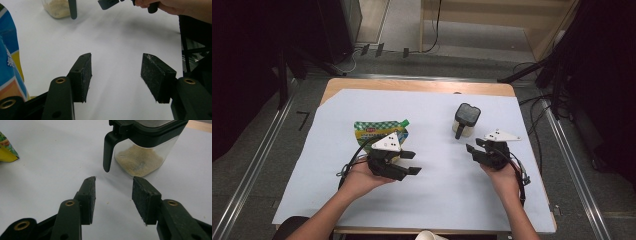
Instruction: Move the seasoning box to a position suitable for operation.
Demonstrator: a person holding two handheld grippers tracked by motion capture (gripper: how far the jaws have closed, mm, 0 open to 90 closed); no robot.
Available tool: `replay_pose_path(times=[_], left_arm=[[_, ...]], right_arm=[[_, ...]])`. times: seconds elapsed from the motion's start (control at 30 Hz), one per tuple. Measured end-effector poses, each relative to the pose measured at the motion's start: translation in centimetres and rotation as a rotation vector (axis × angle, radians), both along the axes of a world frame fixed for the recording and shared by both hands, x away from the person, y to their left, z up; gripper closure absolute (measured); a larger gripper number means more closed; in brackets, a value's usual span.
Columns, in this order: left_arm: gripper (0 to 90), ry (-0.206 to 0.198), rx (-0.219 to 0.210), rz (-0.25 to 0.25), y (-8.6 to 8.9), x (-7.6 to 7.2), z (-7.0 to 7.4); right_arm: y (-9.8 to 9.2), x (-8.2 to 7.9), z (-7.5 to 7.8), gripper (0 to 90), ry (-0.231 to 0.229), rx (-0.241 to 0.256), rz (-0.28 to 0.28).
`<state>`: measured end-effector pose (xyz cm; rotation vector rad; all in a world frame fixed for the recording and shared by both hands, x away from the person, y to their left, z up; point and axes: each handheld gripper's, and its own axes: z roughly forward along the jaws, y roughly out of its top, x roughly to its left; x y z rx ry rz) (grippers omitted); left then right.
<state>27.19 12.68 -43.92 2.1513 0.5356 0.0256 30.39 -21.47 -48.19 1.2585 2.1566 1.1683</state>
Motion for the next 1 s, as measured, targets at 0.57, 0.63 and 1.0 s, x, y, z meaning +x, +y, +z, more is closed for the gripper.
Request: replay_pose_path(times=[0.57, 0.63, 1.0], left_arm=[[41.6, -0.006, -0.01, -0.011, -0.2, -0.4, 0.4], [41.6, -0.007, -0.013, -0.011, -0.1, -0.4, 0.4], [41.5, -0.015, -0.013, 0.0, 0.5, -0.8, 0.5]], right_arm=[[-0.7, 2.1, 0.0, 90.0, 0.008, 0.024, -0.065], [-0.5, 2.6, -0.3, 90.0, 0.012, 0.021, -0.069], [2.1, 4.9, -1.5, 90.0, 0.043, -0.011, -0.046]])
